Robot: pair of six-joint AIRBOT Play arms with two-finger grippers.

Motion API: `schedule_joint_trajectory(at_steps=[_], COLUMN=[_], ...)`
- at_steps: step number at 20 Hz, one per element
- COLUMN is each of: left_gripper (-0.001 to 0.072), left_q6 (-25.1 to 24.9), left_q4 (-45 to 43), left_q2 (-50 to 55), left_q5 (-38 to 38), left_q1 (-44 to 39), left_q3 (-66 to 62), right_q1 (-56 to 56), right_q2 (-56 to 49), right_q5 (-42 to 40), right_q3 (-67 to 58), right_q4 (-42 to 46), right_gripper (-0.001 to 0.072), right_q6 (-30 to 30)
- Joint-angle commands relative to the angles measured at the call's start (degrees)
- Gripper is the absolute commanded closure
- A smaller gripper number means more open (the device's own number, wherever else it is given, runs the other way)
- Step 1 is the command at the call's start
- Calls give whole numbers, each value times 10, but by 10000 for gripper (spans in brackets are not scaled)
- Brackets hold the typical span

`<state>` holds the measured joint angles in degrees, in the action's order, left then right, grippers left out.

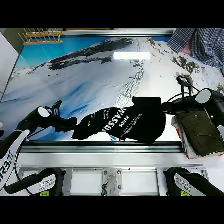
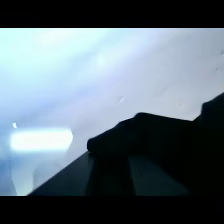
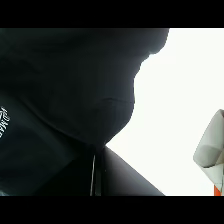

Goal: Fold the clothes and pants, and hang the long-sleeved shirts on hangers.

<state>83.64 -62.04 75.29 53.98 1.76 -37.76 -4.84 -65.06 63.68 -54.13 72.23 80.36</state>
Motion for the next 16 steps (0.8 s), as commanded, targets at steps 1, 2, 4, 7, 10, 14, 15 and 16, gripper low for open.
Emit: schedule_joint_trajectory(at_steps=[1, 2, 4, 7, 10, 14, 15, 16], left_gripper=[698, 698, 699, 699, 699, 699, 699, 699], left_q6=[-3, -1, 5, 8, 8, 8, 8, 8], left_q4=[6, 5, 1, 1, 1, 1, 1, 1], left_q2=[0, -8, -50, -160, -266, -384, -406, -423], left_q5=[-4, -1, 7, 31, 41, 40, 45, 53], left_q1=[-36, -36, -13, 53, 106, 148, 158, 168], left_q3=[-48, -75, -144, -284, -402, -452, -452, -451], right_q1=[0, 0, -1, -1, -1, -1, -1, -1], right_q2=[1, 3, 13, 41, 68, 106, 119, 130], right_q5=[0, 0, 13, 28, 26, 4, -9, -16], right_q3=[-2, -7, -56, -191, -337, -434, -437, -437], right_q4=[-4, -3, 21, 52, 52, 52, 52, 52], right_gripper=[698, 698, 698, 698, 698, 699, 698, 699], right_q6=[0, 0, -1, -2, -2, -2, -2, -2])
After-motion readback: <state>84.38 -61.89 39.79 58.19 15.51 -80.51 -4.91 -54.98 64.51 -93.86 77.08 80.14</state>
